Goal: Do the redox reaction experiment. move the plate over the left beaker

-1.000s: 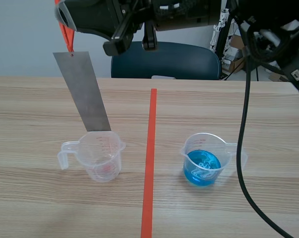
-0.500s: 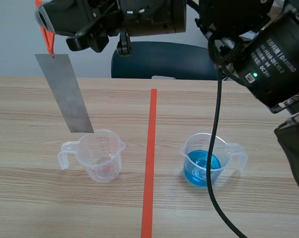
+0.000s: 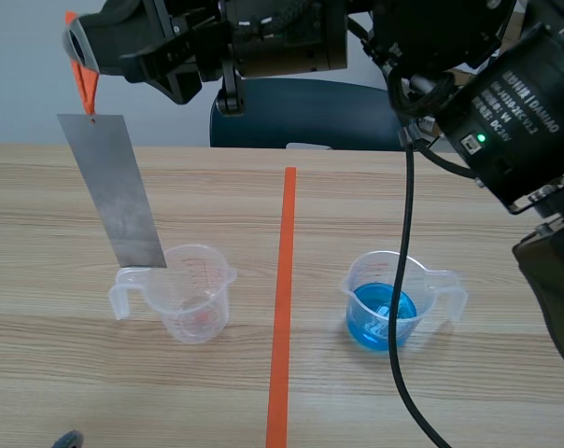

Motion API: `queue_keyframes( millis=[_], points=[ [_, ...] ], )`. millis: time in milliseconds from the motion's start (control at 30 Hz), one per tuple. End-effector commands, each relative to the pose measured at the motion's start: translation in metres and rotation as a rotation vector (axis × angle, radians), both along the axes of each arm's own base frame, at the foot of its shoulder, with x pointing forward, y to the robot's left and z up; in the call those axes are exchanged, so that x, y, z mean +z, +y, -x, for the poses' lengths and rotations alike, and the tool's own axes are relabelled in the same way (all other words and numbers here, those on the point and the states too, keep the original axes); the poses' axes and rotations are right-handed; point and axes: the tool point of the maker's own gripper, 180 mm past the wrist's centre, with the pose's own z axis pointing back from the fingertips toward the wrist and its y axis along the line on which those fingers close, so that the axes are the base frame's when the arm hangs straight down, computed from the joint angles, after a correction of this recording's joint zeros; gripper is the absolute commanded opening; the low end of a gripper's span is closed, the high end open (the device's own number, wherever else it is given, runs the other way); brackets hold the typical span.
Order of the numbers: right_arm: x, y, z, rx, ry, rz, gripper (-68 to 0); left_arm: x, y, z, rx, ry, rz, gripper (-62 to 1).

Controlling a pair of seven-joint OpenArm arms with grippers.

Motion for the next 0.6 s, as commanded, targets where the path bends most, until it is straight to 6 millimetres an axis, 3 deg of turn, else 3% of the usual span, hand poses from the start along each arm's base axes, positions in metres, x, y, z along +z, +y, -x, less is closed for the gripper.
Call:
queue_keyframes(
  millis=[0,567],
  points=[
    [0.015,-0.001,0.0,0.004,-0.031,-0.037,-67.3,0.006,-0.002,-0.004,0.0,-0.03,0.008,1.4],
    [0.007,-0.012,-0.008,-0.035,-0.017,-0.01,-67.3,-0.002,-0.001,-0.008,0.005,0.008,-0.009,1.4]
  ],
)
